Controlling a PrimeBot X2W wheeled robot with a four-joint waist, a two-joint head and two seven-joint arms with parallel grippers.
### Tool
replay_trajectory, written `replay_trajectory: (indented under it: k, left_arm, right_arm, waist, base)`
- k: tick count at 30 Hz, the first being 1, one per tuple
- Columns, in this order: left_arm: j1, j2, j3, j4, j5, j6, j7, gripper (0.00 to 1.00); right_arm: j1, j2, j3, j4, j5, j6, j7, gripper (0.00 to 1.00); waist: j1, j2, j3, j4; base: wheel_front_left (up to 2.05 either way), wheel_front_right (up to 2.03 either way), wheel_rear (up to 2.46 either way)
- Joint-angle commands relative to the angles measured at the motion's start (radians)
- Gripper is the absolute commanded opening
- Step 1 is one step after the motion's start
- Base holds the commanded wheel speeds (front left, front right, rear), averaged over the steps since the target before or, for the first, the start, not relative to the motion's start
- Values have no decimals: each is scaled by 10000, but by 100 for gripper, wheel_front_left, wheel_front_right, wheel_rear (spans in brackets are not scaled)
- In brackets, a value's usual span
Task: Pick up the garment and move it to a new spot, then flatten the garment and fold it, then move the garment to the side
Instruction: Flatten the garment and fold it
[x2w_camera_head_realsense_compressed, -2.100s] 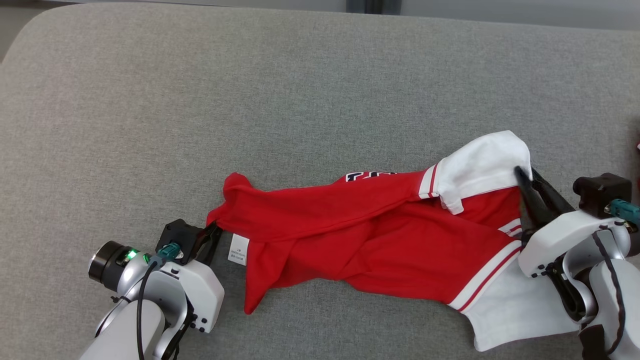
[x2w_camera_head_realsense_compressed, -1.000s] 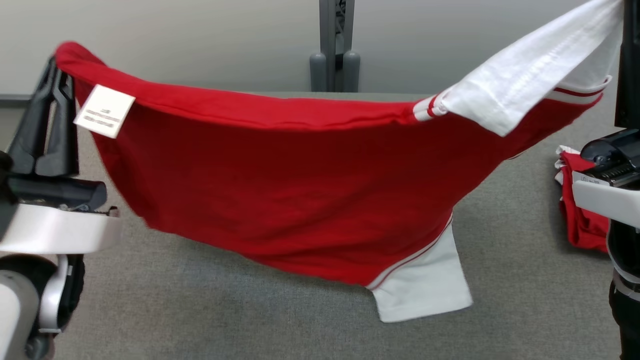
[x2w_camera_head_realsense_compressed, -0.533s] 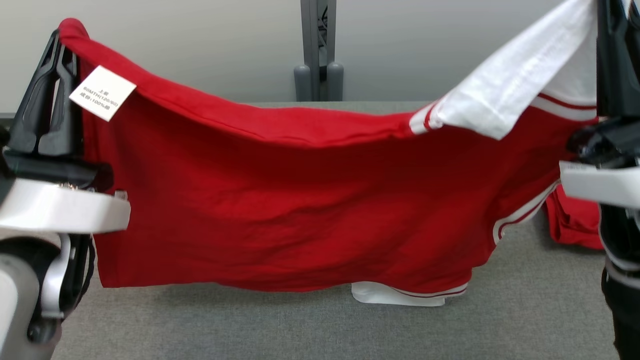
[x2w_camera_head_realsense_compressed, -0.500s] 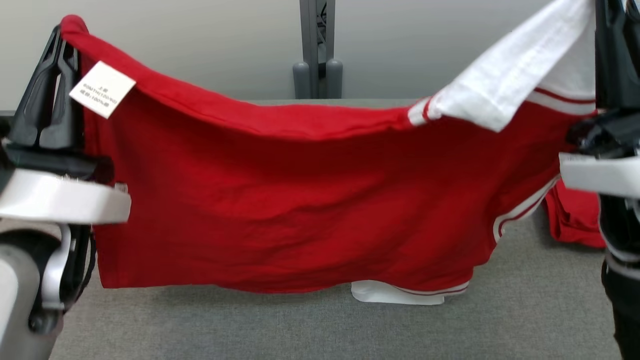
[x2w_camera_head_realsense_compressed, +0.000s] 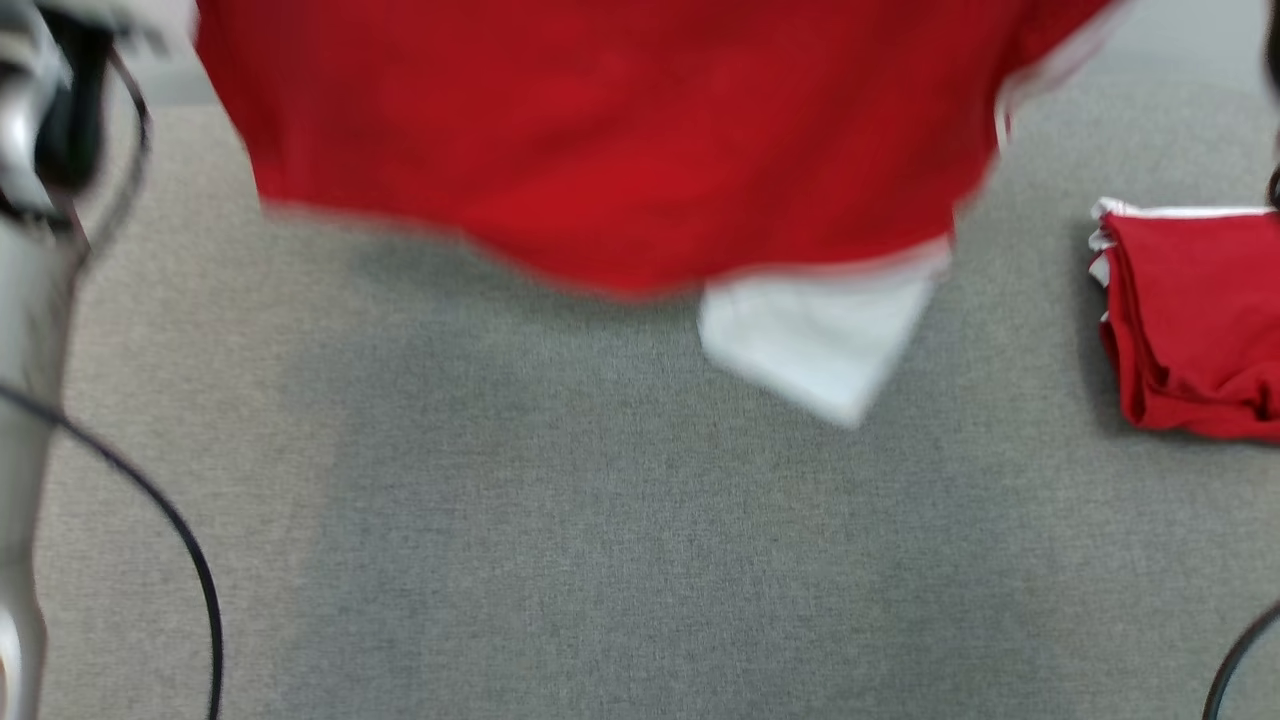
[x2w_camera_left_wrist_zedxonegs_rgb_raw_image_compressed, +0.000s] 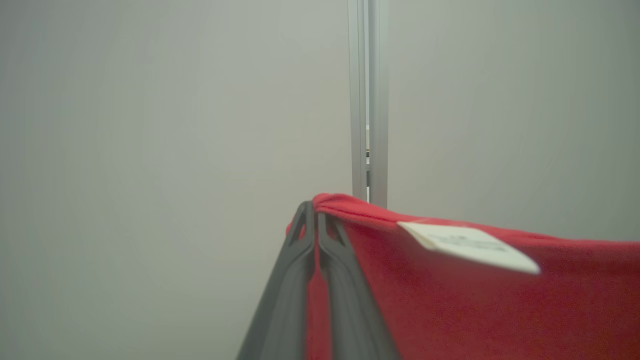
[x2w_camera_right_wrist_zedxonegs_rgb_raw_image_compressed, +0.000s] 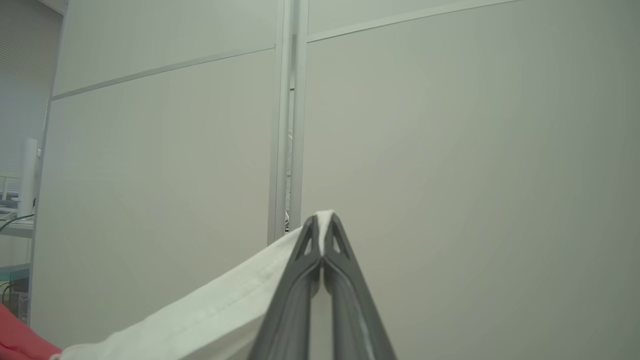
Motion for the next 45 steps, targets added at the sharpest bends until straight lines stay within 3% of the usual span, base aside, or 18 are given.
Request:
replay_trajectory:
  k: [1, 8, 11, 17, 22, 31, 34, 38, 45]
  left_arm:
    - [-479, -56, 23, 414, 37, -88, -118, 0]
    - [-3488, -534, 82, 3500, 219, -690, -1594, 0]
    - [-4033, -775, 74, 4525, 47, -1182, -2066, 0]
    - [-3685, -1266, -110, 5929, -91, -1826, -2784, 0]
    - [-2627, -1630, -223, 5959, 98, -1762, -3042, 0]
    - [1521, -1932, 361, 2520, 1073, -1011, -3080, 0]
    - [3248, -2118, 347, 1567, 898, -1258, -3075, 0]
    - [4980, -1640, 134, 515, 979, -1217, -2771, 0]
    - [7944, -662, 117, -2051, 938, -499, -1192, 0]
  right_arm:
    - [-414, -52, 77, 353, 27, 3, -144, 0]
    - [-3262, 272, 214, 2959, -176, 1, -906, 0]
    - [-3740, 549, 326, 3605, -143, 3, -940, 0]
    - [-2820, 571, 990, 3203, 235, 3, -949, 0]
    - [-1226, 311, 1061, 2152, 879, 3, -950, 0]
    - [4142, 359, 30, -1015, 2008, 4, -947, 0]
    - [5919, 329, 23, -1725, 2089, 4, -946, 0]
    - [8067, 460, -43, -2680, 2220, 4, -944, 0]
    - [11371, 1019, -785, -4482, 1936, 4, -51, 0]
  waist:
    - [0, 0, 341, -59]
    - [0, 0, 821, -221]
    - [0, 0, 1247, -271]
    - [0, 0, 2101, -99]
    - [0, 0, 2484, 78]
    - [0, 0, 2111, 406]
    - [0, 0, 1692, 506]
    - [0, 0, 1067, 485]
    - [0, 0, -16, 241]
  base:
    - [0, 0, 0]
    - [0, 0, 0]
    - [0, 0, 0]
    - [0, 0, 0]
    - [0, 0, 0]
    - [0, 0, 0]
    - [0, 0, 0]
    - [0, 0, 0]
    - [0, 0, 0]
